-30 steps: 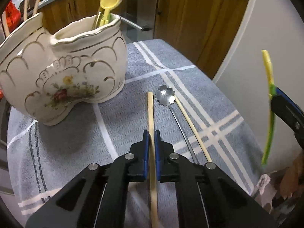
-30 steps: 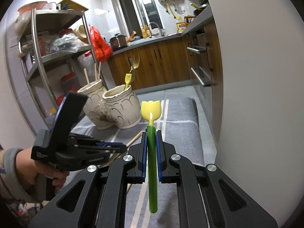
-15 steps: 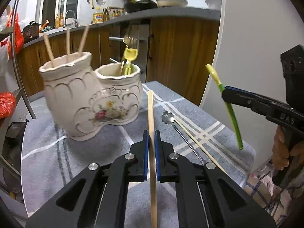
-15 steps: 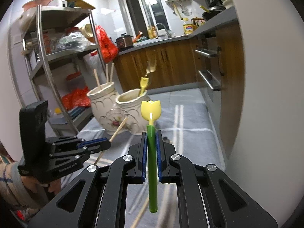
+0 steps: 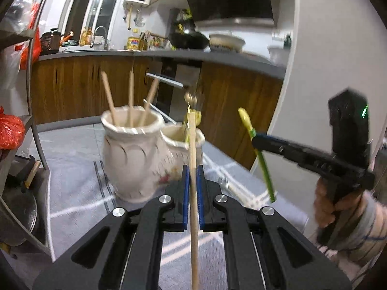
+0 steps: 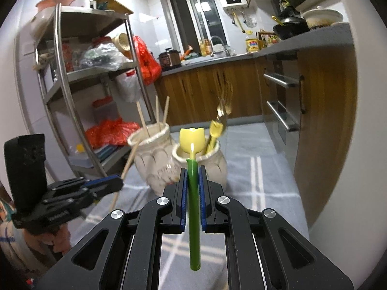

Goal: Organize utensils
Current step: 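Drop chopstick in large holder with left tool while right drops green stick in floral holder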

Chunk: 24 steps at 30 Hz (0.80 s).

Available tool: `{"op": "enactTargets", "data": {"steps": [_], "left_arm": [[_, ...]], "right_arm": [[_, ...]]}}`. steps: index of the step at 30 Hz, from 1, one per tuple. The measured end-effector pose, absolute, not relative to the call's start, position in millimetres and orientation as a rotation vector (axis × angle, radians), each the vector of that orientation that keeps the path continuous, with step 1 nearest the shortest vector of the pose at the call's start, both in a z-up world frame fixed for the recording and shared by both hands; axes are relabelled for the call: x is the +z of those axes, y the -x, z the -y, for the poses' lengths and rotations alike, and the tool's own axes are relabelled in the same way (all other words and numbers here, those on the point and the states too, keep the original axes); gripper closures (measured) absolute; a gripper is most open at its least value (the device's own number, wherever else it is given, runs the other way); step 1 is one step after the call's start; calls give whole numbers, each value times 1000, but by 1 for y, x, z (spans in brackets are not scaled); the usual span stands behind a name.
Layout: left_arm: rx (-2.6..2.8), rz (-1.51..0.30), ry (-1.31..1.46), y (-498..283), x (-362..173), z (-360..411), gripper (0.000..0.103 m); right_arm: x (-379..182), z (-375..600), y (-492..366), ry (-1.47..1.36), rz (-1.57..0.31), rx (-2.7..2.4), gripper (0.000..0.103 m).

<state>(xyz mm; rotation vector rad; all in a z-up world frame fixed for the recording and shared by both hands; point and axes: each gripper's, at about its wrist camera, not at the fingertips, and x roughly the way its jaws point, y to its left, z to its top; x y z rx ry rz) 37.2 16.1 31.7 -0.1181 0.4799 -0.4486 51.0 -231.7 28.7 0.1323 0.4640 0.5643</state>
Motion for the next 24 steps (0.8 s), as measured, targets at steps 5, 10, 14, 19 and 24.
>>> {"op": "enactTargets", "data": {"steps": [5, 10, 14, 19, 24], "left_arm": [[-455, -410, 235, -61, 67, -49, 98], [-428, -330, 269, -92, 96, -63, 98], [-395, -265, 244, -117, 112, -60, 97], [-344, -181, 229, -136, 124, -51, 97], [-222, -108, 137, -141, 118, -40, 97]], "right_arm": [[50, 216, -74, -145, -401, 573, 93], [66, 204, -105, -185, -348, 567, 93], [69, 197, -132, -246, -330, 580, 93], [64, 189, -159, -305, -327, 568, 93], [51, 172, -170, -214, -306, 504, 93]]}}
